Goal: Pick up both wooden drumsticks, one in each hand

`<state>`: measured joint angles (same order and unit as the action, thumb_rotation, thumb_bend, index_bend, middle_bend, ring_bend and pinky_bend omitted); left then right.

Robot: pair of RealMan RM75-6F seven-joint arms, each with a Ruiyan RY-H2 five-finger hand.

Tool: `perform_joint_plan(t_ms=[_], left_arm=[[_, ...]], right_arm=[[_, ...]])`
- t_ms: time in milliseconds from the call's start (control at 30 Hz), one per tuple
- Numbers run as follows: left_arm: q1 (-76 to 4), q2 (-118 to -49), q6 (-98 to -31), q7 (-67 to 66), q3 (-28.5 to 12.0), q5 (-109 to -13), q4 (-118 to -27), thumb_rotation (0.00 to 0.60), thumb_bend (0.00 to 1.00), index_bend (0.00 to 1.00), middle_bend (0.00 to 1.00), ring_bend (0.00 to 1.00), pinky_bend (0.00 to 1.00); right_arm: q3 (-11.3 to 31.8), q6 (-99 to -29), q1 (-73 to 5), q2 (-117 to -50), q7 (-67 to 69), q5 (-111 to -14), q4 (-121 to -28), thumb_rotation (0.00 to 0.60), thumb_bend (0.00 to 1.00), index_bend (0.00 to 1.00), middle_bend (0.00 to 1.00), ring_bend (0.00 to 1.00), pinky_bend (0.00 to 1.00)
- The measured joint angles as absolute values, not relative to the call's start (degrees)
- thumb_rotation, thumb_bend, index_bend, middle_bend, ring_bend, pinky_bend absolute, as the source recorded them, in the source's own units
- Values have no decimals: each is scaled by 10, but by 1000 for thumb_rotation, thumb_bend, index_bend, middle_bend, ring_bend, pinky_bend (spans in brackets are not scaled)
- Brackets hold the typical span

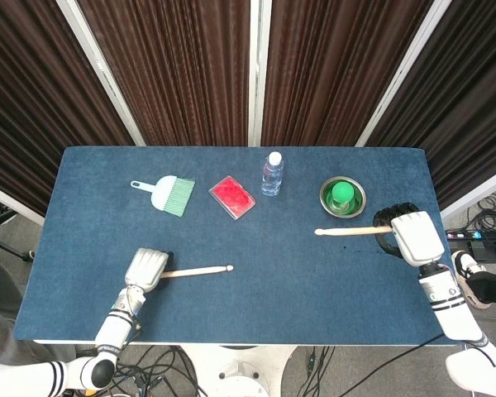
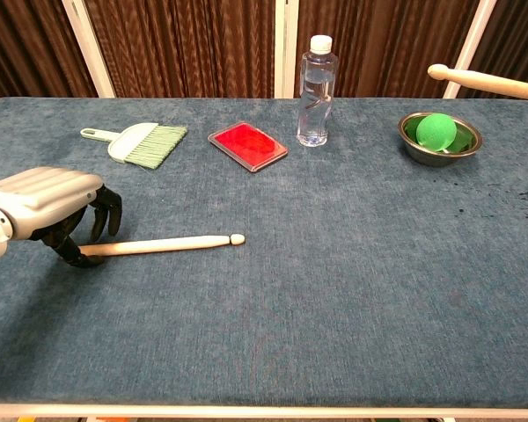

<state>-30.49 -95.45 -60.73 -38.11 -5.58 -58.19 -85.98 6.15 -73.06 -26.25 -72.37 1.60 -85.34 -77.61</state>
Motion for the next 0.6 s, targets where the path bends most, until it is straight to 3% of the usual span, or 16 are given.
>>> perform_joint_plan(t_ms=[600], left_arm=[[-320, -952, -600, -387, -43, -559, -857, 600, 335, 487, 548, 685, 795]], right_arm=[[64, -723, -259, -729, 21, -852, -769, 600, 797, 710, 609, 404, 373]])
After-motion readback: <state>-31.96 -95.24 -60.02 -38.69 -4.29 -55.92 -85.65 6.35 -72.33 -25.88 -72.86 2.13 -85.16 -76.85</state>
